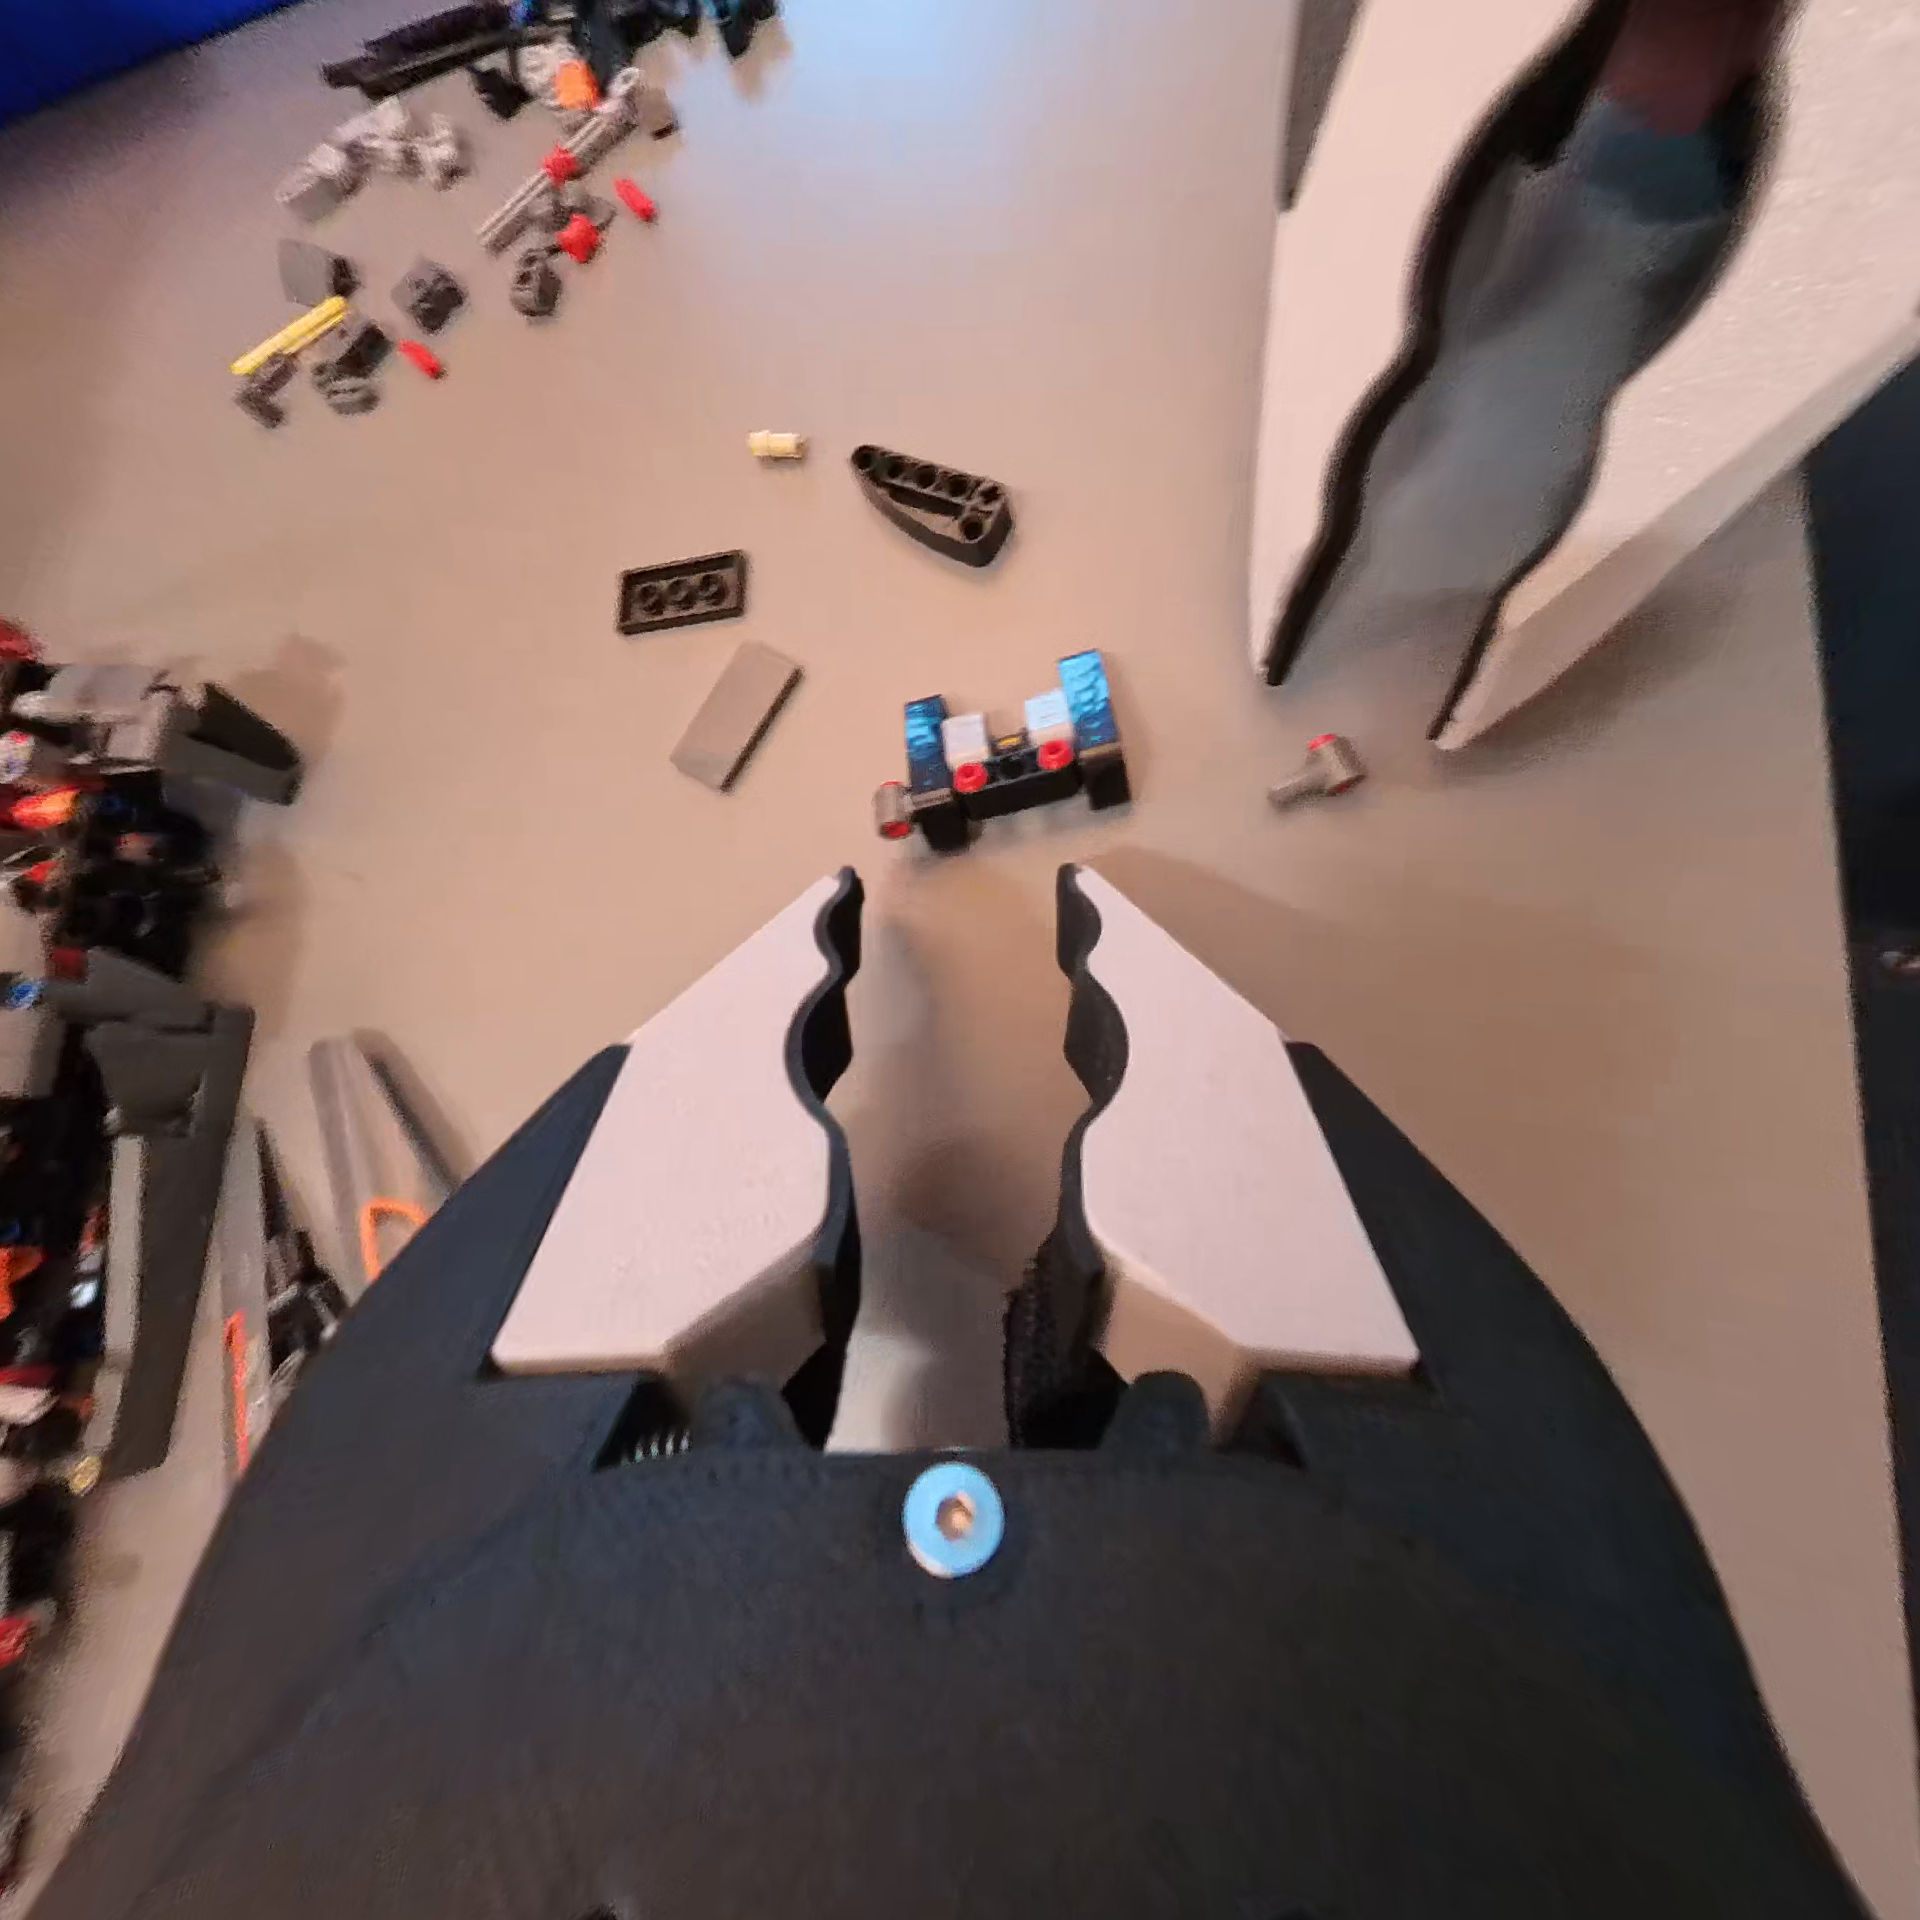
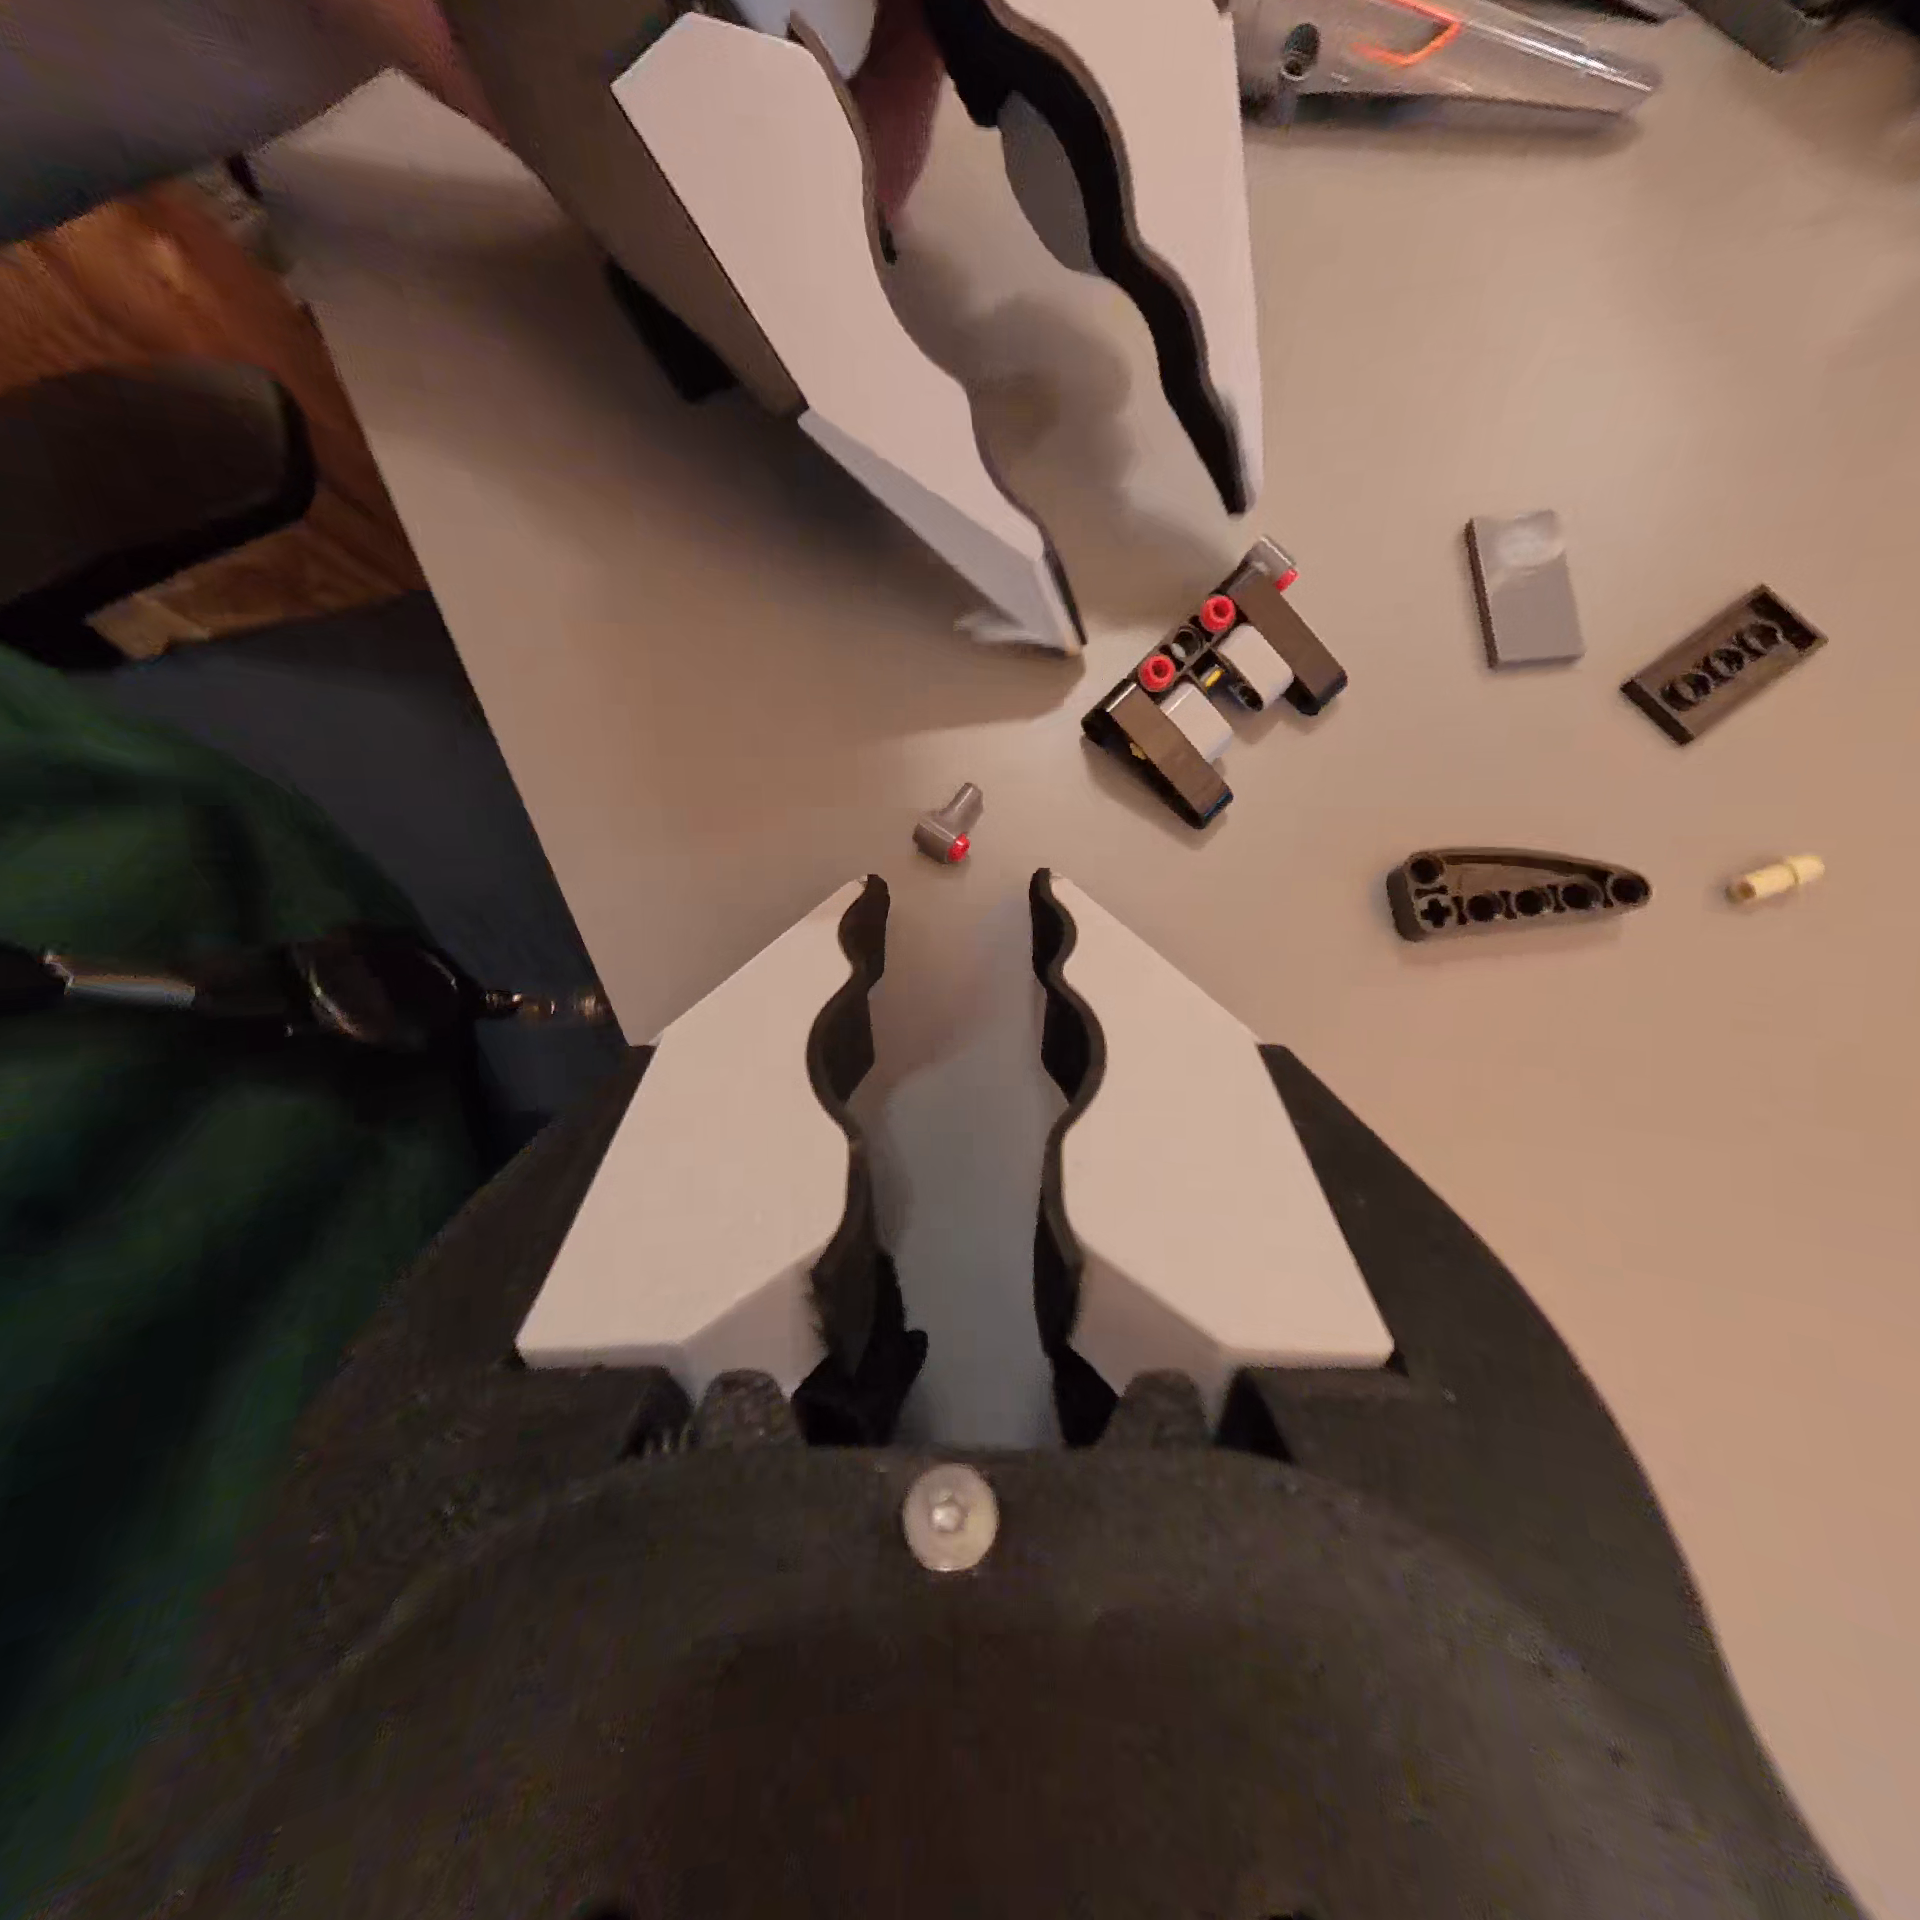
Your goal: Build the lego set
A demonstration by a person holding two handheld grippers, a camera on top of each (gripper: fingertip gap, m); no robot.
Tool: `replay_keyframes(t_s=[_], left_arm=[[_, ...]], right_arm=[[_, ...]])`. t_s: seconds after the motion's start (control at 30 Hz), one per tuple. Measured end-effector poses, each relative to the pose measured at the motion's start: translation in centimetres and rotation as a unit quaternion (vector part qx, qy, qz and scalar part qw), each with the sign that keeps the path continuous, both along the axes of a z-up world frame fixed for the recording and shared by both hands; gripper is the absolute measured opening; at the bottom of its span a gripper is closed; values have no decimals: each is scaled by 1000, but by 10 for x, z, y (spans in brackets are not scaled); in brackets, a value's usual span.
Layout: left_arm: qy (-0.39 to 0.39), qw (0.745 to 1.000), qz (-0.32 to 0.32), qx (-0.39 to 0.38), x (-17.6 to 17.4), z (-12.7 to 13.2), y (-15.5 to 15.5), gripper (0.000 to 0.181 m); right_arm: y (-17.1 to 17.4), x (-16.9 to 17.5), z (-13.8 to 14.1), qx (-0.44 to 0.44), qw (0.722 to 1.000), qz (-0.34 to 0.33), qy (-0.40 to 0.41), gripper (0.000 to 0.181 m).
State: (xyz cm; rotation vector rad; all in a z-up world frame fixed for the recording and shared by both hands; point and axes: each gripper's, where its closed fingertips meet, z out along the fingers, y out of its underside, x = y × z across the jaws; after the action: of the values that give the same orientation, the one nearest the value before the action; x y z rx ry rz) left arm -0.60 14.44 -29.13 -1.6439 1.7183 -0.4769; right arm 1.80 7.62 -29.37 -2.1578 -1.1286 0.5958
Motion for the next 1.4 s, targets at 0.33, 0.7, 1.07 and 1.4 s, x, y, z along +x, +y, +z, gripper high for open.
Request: replay_keyframes(t_s=[0.33, 0.7, 1.07, 1.4], left_arm=[[5, 1000, -15, 22, 2, 6, 14, 41], [4, 994, -105, 9, 24, 15, 11, 39], [16, 987, -153, -34, 30, 7, 0, 40], [0, 995, -97, -8, 32, 4, -2, 26]], right_arm=[[7, -11, -3, 28, 997, -73, -15, 9], [4, 7, -2, 45, 998, 15, -40, 9], [6, 18, -3, 24, 1000, -1, 1, 21], [13, 16, -3, 24, 999, -38, 7, 12]])
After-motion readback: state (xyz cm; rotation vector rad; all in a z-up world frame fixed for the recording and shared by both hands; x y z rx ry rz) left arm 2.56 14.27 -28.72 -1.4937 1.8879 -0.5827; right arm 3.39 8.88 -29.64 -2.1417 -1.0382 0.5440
